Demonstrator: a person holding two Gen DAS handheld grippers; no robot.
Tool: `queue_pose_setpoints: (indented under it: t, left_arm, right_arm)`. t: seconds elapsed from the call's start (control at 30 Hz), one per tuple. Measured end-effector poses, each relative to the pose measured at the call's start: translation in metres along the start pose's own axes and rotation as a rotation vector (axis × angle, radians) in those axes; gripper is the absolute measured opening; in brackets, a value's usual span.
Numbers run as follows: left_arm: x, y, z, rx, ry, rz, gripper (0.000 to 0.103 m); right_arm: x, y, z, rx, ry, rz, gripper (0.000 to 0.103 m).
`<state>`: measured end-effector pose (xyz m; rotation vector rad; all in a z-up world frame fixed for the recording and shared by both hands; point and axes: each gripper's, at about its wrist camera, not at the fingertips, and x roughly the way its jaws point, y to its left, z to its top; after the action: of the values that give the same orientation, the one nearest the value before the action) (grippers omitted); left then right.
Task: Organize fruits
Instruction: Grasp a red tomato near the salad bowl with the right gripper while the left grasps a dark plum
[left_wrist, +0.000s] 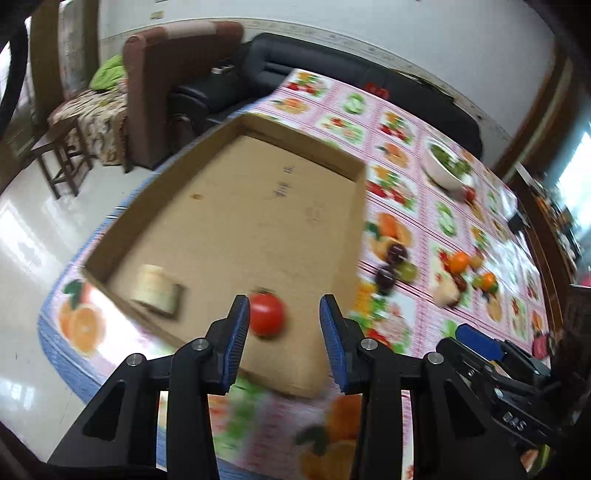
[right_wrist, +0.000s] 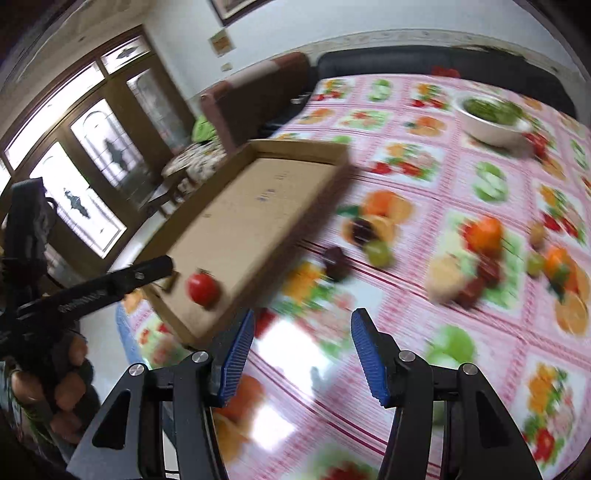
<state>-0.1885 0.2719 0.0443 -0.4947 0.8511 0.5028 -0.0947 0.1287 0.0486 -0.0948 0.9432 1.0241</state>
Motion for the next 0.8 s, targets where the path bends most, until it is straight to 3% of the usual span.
queue_pose_setpoints:
  t: [0.3,0.57,0.8]
  left_arm:
    - [0.023,-0.066,-0.021,0.111,0.079,-0.077,0.037]
    - [0.041,-0.088,-0.022,0.14,0.117,-0.093,0.037]
    - [0.057,-0.095,-0.014,0.134,0.133,-0.086,0.037]
  right_arm:
    - [-0.039,-0.094,-0.034,0.184,-0.033,-0.121,0.056]
    - [-0.065,-0.152,-0.046,0.29,-0.072,-0.204,0.056]
    - [-0.065,-0.178,-0.036,0.318,-0.085,-0.233,0.056]
